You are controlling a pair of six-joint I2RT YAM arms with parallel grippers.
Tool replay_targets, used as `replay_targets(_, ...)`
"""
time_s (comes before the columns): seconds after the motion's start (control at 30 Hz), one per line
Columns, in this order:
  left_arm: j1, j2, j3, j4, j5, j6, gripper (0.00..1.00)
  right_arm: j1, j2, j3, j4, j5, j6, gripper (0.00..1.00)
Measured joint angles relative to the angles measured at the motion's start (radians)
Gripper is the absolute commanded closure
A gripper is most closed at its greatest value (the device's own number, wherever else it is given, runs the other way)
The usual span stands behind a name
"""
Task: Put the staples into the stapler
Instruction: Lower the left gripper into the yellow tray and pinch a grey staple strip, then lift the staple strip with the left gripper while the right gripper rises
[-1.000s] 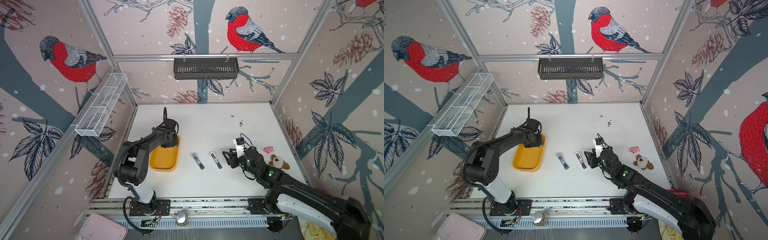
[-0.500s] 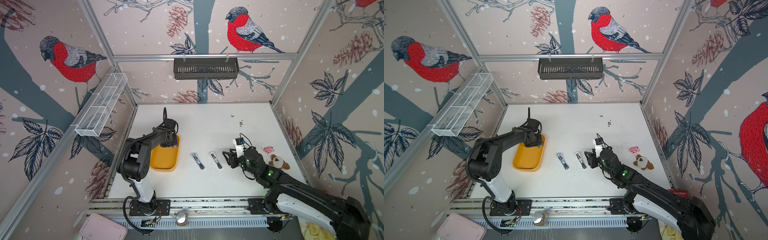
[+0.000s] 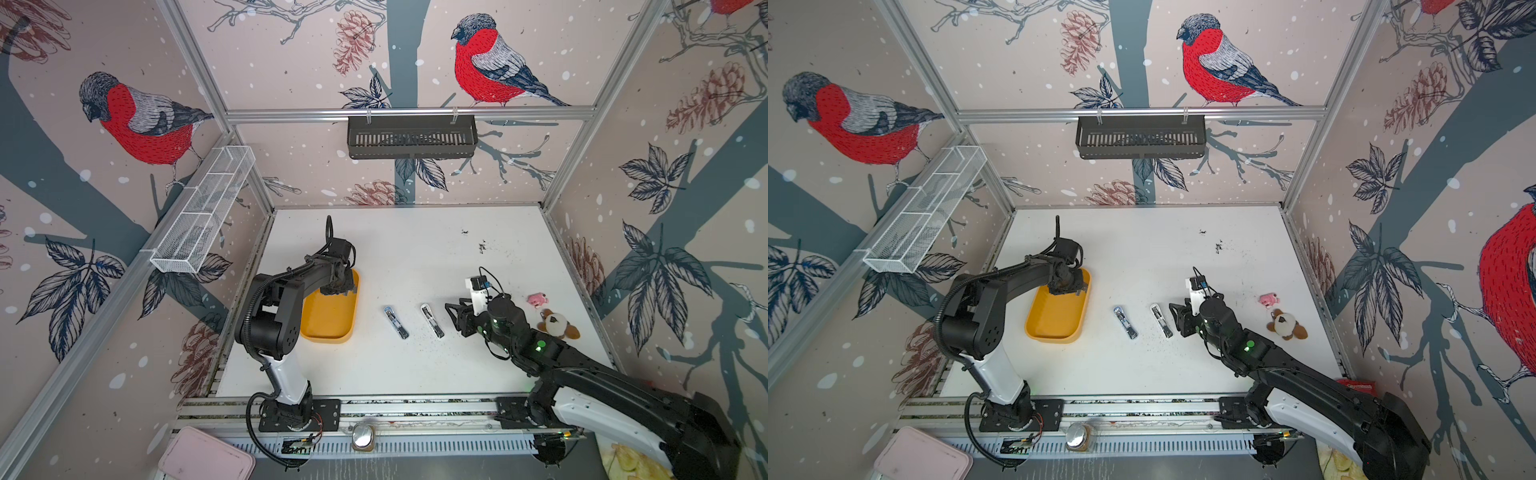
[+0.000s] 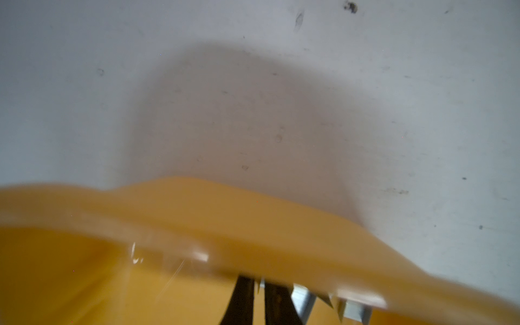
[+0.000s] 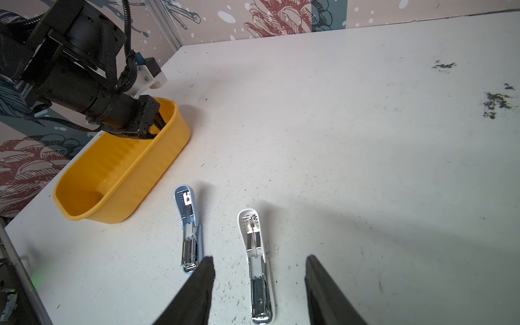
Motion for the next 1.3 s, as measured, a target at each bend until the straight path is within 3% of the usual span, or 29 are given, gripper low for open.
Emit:
replay_targets(0.27,0.000,-0.043,-0.011,-0.018,0.016,-0.001,0.98,-0.001,0.004,-0.003,0.002,0.000,0.018,0.47)
replay_targets(0.63,0.000,-0.304,-0.067,-0.073,0.049,-0.008,1.00,-0.079,-0.033,-0.003,0.010,-0.088,0.045,0.47)
replay_targets(0.73,0.000,-0.377,-0.080,-0.086,0.128,0.002,1.00,-0.125,-0.061,0.005,0.010,-0.148,0.048,0.47)
replay_targets(0.93,-0.012,-0.521,-0.143,0.014,0.463,0.030,1.00,-0.259,-0.106,0.042,0.023,-0.334,0.077,0.48)
replay_targets(1.1,-0.124,-0.585,-0.191,0.203,0.704,0.012,1.00,-0.362,-0.120,0.061,0.084,-0.515,0.155,0.48)
replay_targets(1.3,-0.185,-0.594,-0.256,0.501,0.931,-0.106,1.00,-0.419,-0.120,0.104,0.177,-0.677,0.257,0.45)
